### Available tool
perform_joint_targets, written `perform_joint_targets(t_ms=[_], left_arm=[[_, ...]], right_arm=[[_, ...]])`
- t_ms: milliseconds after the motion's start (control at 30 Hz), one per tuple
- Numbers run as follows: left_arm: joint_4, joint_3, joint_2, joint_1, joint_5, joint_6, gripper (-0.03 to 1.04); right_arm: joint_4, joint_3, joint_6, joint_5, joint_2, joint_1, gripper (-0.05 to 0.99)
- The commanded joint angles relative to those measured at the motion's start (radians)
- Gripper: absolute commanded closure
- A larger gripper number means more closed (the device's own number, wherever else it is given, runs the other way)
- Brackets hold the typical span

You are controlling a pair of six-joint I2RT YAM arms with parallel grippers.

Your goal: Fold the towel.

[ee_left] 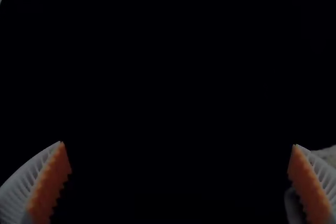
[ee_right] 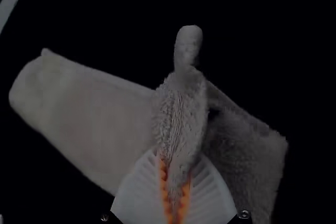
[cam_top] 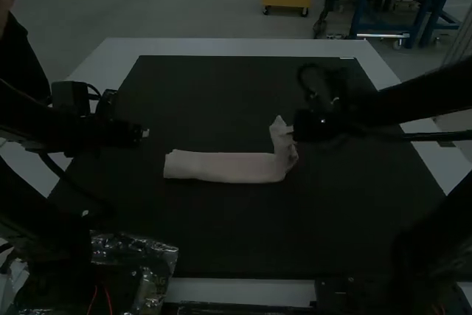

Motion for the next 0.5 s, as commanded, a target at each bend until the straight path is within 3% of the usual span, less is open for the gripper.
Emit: perform_joint_targets(t_ms=[0,467], left_arm=[[0.014,0.004,-0.008,-0.003,0.010,-0.009,0.04],[0.086,-0.041,-0.008,0.003,0.009,-0.009,0.04]], right_arm=[[0.029,0.041,0.086,0.001,0.033,0.071,0.96],[0.124,0.179,0.161,0.015,0.234,0.269,0.96]])
